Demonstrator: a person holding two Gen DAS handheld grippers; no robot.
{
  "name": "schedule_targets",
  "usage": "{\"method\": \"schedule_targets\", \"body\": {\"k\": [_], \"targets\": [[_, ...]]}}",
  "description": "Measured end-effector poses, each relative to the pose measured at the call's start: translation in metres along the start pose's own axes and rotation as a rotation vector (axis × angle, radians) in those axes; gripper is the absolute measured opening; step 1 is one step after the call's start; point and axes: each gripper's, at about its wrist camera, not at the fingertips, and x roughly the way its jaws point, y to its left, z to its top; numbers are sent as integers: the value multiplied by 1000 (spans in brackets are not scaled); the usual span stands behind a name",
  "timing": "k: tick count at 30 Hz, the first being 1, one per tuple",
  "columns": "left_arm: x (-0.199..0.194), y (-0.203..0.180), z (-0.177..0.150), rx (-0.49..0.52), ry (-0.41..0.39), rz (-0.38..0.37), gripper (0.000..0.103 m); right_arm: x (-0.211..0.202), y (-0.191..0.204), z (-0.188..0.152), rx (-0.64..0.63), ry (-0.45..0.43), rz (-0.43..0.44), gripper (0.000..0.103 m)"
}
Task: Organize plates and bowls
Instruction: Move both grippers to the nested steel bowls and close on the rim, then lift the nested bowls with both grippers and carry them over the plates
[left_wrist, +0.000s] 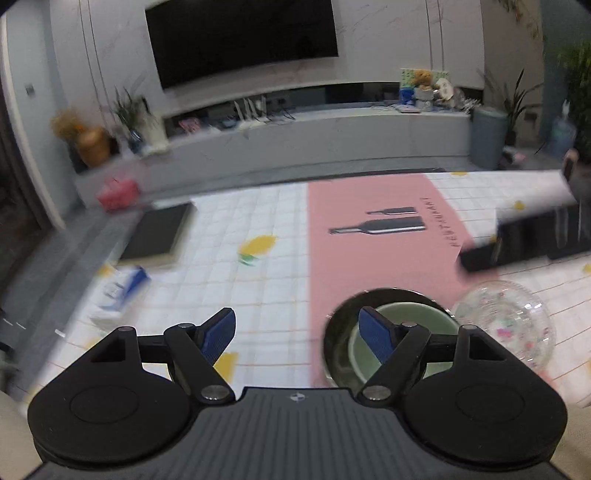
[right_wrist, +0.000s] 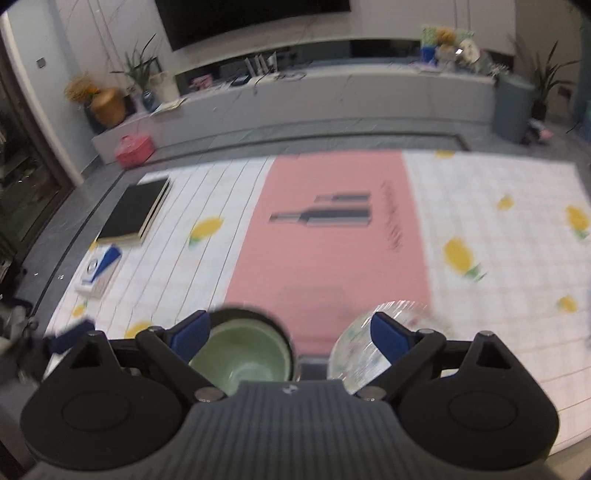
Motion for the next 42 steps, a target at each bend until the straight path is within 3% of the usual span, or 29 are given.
{"method": "schedule_targets", "body": {"k": [2, 8, 12, 16, 19, 25, 30, 31, 32, 33, 38, 42], "targets": [[15, 7, -3, -68, 51, -54, 89, 13, -8, -9, 62, 5, 46, 91], [47, 11, -14, -175, 193, -211, 89, 44, -22, -17, 109, 31, 57, 87], [60, 6, -20, -136, 229, -146, 89, 72, -30, -25, 193, 133, 131, 86], [77, 3, -29, -135, 286, -113, 90, 93, -30, -33, 226, 193, 147, 80], [82, 6, -33, -185, 292, -150, 93, 97, -32, -35, 266, 195, 172, 79], [81, 2, -33, -183, 284, -172, 92, 101, -31, -36, 280, 192, 179, 71], [81, 0, -32, -183, 278, -213, 75, 100, -33, -37, 269, 179, 162, 61], [81, 0, -32, -187, 278, -211, 74, 100, -35, -37, 270, 173, 145, 55], [80, -1, -32, -192, 278, -202, 74, 99, -35, -38, 261, 166, 105, 35], [80, 0, -32, -216, 285, -194, 72, 99, -35, -38, 248, 155, 87, 30], [79, 2, -31, -242, 303, -187, 66, 96, -31, -40, 246, 125, 60, 29], [79, 7, -30, -287, 316, -193, 55, 92, -31, -39, 239, 109, 33, 28]]}}
